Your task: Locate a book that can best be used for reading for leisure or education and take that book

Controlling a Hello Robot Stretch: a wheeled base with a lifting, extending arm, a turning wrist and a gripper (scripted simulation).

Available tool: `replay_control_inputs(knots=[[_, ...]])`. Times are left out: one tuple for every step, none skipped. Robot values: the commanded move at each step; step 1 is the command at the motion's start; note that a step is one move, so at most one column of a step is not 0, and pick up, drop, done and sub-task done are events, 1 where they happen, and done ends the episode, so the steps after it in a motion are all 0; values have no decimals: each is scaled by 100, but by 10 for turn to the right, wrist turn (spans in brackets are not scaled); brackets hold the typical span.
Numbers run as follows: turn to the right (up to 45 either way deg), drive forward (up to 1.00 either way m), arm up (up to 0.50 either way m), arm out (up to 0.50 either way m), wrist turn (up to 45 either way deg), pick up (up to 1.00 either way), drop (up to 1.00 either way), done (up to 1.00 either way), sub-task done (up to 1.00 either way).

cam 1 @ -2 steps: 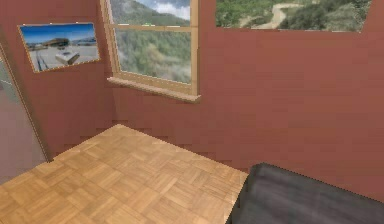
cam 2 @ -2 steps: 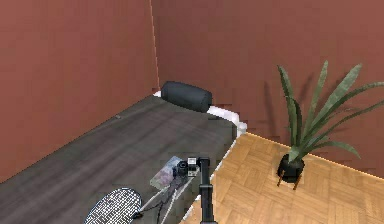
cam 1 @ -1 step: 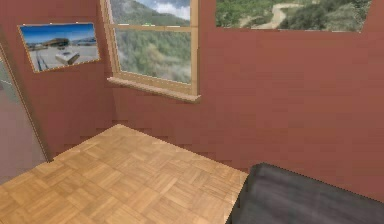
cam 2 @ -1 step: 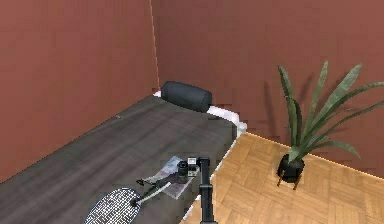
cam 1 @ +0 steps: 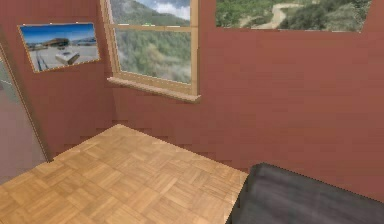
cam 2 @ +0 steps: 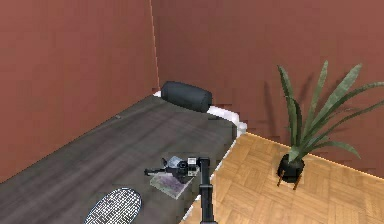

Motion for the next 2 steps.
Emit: replay_control_inputs(knots=[[0, 0, 0, 0, 270, 0, 0, 0, 0], [0, 0, -30, 0, 0, 0, 0, 0, 0]])
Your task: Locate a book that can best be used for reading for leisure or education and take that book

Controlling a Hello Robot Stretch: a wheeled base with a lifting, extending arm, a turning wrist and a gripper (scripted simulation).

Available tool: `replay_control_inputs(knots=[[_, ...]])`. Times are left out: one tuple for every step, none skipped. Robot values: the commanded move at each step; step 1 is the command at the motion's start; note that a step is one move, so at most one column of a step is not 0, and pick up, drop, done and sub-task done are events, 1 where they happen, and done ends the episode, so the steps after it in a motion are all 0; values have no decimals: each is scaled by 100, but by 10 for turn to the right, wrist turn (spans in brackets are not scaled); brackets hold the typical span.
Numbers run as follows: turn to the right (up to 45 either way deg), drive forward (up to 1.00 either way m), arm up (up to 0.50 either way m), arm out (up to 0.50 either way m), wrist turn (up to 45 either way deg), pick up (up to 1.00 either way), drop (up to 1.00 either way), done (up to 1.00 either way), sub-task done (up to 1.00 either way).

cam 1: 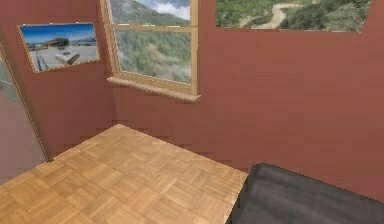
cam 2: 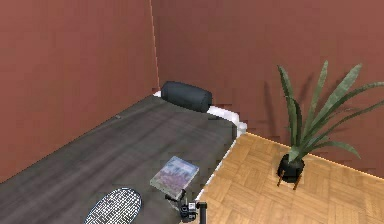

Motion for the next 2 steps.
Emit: replay_control_inputs(knots=[[0, 0, 0, 0, 0, 100, 0, 0, 0], [0, 0, 10, 0, 0, 0, 0, 0, 0]])
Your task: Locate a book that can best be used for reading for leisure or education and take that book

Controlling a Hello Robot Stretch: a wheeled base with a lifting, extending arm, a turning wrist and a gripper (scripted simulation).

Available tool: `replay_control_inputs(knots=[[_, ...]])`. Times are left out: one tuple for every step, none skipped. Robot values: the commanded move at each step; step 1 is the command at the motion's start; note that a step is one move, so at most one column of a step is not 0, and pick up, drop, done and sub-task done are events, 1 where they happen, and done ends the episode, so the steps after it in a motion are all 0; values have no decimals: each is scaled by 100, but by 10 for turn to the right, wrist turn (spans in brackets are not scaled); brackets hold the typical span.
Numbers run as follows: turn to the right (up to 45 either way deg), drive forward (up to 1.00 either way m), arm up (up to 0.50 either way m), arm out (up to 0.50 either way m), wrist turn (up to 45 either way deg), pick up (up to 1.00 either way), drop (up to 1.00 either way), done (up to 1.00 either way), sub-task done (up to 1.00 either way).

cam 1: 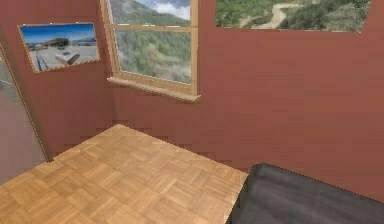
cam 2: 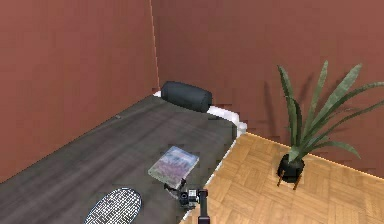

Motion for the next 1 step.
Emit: replay_control_inputs(knots=[[0, 0, 0, 0, 0, 0, 0, 100, 0]])
